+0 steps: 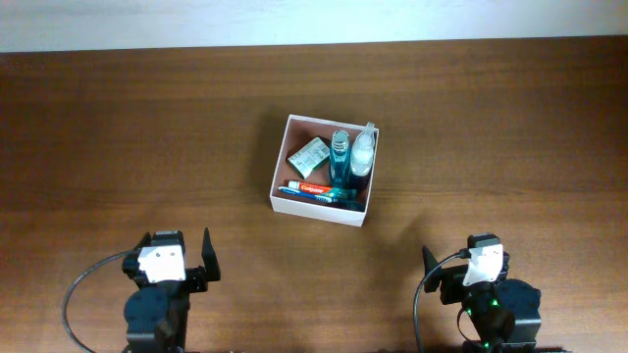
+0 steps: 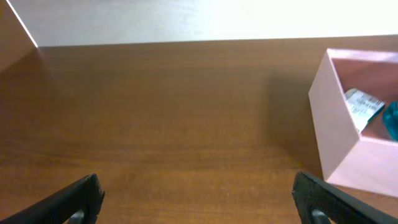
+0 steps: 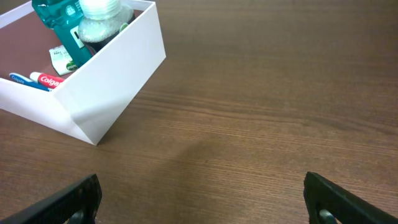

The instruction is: Pack container

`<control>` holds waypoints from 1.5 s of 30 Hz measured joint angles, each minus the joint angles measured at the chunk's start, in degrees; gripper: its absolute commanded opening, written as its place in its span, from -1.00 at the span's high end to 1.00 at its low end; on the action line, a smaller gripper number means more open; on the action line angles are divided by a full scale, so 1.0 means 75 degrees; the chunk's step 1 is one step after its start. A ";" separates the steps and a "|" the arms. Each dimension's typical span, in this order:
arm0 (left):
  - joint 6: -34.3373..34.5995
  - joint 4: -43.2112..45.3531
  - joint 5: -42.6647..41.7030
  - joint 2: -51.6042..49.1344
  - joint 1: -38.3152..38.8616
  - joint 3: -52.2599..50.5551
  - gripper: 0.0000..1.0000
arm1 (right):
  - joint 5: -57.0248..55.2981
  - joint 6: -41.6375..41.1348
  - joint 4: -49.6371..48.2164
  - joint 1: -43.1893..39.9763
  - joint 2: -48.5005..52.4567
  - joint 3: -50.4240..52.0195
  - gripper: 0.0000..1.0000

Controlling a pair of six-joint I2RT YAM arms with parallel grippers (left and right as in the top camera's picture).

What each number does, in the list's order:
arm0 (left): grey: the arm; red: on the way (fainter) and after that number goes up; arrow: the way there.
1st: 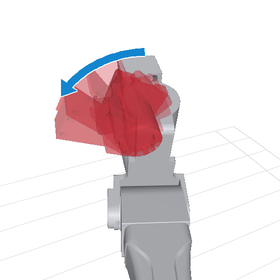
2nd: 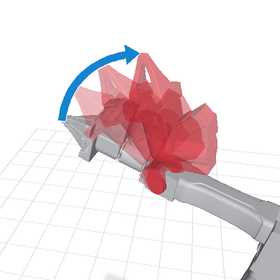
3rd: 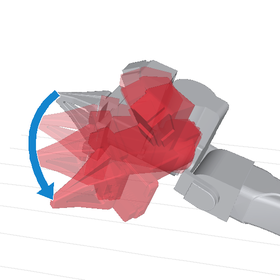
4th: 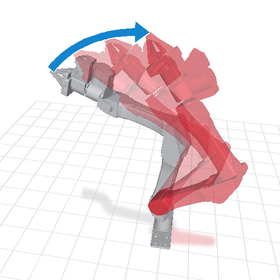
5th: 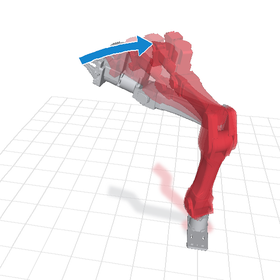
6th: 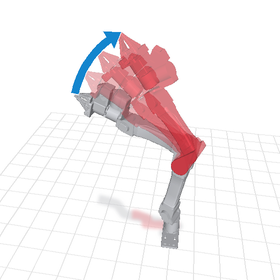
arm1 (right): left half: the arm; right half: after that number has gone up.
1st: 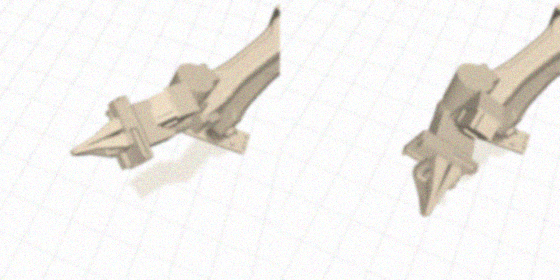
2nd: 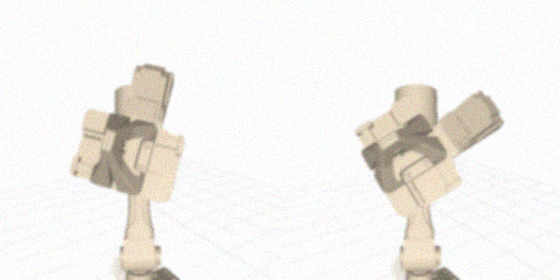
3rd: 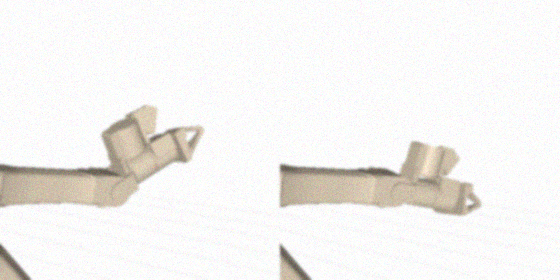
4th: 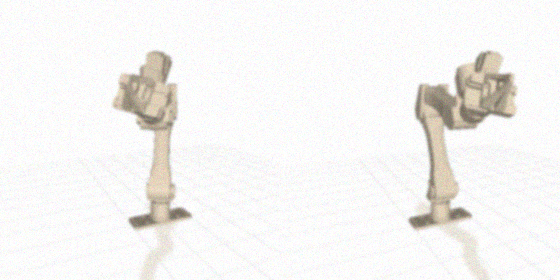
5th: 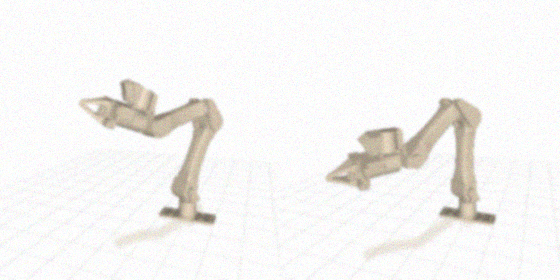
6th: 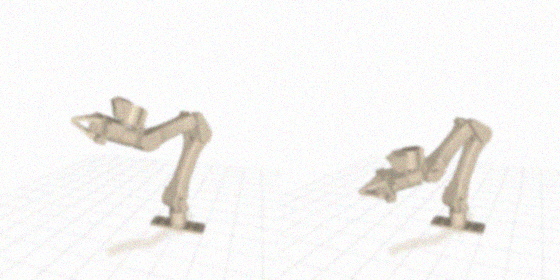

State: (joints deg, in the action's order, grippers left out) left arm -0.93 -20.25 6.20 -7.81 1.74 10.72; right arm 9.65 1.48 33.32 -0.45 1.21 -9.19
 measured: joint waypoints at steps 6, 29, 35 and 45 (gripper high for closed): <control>0.0000 -0.0003 -0.0026 0.0428 0.0000 -0.0539 -0.99 | 0.0000 0.0003 0.0000 0.0000 0.0000 0.0000 -0.98; 0.0000 0.0032 -0.0029 0.0624 0.0000 -0.0565 -0.99 | 0.0000 0.0000 0.0000 0.0000 0.0000 0.0000 -0.98; 0.0000 0.0032 -0.0029 0.0624 0.0000 -0.0565 -0.99 | 0.0003 -0.0003 0.0000 0.0000 0.0003 0.0000 -0.98; 0.0000 0.0032 -0.0026 0.0624 0.0000 -0.0565 -0.99 | 0.0000 0.0003 0.0000 0.0000 0.0003 0.0000 -0.98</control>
State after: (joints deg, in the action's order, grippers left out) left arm -0.93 -20.01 6.00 -3.14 1.74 6.48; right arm 9.65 1.50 33.32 -0.45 1.23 -9.19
